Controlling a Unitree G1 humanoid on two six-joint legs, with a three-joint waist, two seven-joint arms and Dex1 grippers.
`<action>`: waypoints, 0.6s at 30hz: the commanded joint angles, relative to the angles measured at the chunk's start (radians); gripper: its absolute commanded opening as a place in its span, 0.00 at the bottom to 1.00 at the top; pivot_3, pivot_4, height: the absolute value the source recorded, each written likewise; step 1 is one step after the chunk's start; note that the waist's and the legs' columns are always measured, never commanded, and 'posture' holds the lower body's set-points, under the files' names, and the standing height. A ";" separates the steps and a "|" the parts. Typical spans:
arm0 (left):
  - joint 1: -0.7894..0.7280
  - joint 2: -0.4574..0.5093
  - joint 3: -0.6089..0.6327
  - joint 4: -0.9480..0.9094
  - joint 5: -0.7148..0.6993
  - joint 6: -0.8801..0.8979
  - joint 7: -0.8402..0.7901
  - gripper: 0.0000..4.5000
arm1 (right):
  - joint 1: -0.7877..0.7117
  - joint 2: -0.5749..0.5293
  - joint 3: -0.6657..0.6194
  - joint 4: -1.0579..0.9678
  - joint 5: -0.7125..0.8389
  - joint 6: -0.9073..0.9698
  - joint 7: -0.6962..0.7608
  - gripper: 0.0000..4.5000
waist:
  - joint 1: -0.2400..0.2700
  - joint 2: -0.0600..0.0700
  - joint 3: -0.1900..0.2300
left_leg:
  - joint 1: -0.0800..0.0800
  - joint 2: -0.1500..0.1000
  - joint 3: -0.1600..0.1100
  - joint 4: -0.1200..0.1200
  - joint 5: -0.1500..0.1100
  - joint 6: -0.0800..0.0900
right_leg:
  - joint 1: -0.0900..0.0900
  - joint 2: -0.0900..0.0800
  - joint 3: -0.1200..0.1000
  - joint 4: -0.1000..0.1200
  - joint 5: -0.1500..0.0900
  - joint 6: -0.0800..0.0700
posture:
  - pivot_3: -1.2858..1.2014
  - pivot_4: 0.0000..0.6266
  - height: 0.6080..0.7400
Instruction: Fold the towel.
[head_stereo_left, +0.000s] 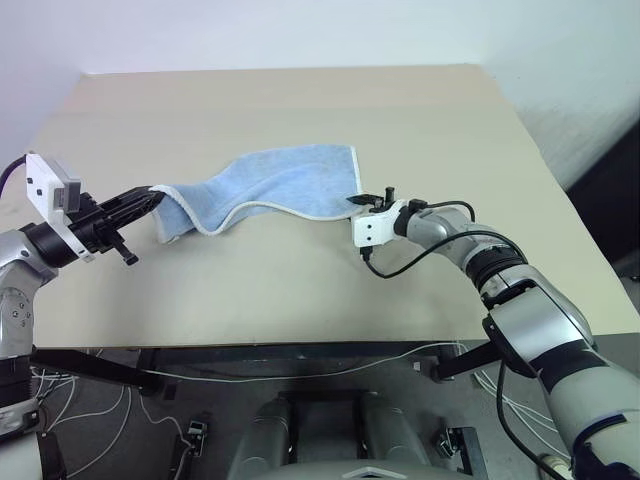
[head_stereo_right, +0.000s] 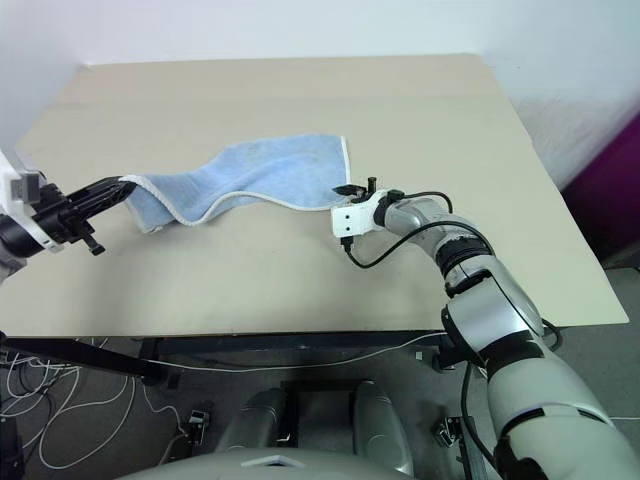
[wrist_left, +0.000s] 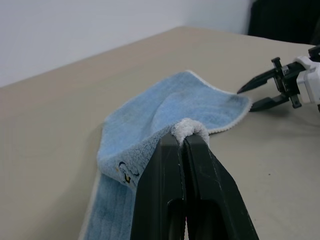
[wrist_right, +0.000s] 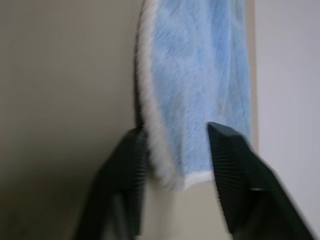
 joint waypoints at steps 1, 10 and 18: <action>-0.016 0.007 0.027 -0.035 -0.014 -0.007 0.007 0.00 | -0.020 -0.017 -0.010 -0.006 0.012 -0.025 0.005 0.14 | -0.004 0.000 0.000 | 0.000 0.000 0.000 0.000 0.000 0.000 | 0.000 0.000 0.000 0.000 0.000 0.000 | 0.52 0.24 1.00; -0.013 0.004 0.031 -0.034 -0.014 -0.010 0.010 0.00 | 0.007 -0.065 -0.067 -0.042 0.076 -0.046 0.020 0.01 | -0.007 0.000 0.000 | 0.000 0.000 0.000 0.000 0.000 0.000 | 0.000 0.000 0.000 0.000 0.000 0.000 | 0.52 0.24 1.00; -0.115 0.006 0.041 0.056 0.020 -0.069 0.074 0.00 | -0.016 -0.232 -0.318 -0.144 0.403 0.029 0.320 0.01 | -0.001 0.000 0.000 | 0.000 0.000 -0.001 0.000 0.000 0.000 | 0.001 0.000 -0.001 -0.001 0.000 0.000 | 0.52 0.24 1.00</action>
